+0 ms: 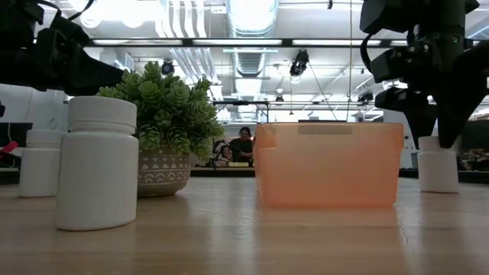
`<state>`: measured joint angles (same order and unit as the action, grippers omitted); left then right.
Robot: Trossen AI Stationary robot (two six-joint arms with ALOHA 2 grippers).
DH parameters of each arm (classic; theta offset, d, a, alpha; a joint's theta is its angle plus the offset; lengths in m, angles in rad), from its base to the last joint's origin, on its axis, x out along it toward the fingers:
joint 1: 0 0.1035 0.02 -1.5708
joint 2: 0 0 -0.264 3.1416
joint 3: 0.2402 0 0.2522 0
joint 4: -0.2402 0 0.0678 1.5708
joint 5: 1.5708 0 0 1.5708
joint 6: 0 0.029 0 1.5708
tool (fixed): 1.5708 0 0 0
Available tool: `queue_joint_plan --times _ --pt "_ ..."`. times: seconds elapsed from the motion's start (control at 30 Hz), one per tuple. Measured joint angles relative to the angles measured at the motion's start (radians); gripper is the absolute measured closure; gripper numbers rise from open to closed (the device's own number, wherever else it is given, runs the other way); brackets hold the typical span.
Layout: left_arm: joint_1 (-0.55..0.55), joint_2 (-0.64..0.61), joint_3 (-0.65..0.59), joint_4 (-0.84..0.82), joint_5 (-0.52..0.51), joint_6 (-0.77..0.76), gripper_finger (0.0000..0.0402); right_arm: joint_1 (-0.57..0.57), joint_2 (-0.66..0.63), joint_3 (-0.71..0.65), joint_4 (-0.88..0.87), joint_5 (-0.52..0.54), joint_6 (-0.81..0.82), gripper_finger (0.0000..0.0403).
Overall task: Pick and place pill bottles into a basket
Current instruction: Put the white medicine bottle into the orange bin
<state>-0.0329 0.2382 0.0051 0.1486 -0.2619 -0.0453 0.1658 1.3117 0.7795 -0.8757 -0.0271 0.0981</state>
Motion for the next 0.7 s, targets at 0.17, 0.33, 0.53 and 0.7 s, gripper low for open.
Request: queue_joint_plan --times 0.17,0.33,0.53,0.7 --pt "0.000 0.000 0.000 0.000 0.000 0.000 0.0184 0.000 0.000 0.000 0.000 0.000 -0.001 0.0260" --pt "0.000 0.000 0.000 0.000 0.000 0.000 0.0184 0.000 0.000 0.000 -0.001 -0.023 -0.005 0.0257" --pt "0.000 0.000 0.000 0.000 0.000 0.000 0.0184 0.000 0.000 0.036 -0.045 -0.064 -0.001 0.0248" --pt "0.000 0.000 0.000 0.000 0.000 0.000 0.0184 0.000 0.000 0.114 -0.112 -0.063 -0.003 0.0255"
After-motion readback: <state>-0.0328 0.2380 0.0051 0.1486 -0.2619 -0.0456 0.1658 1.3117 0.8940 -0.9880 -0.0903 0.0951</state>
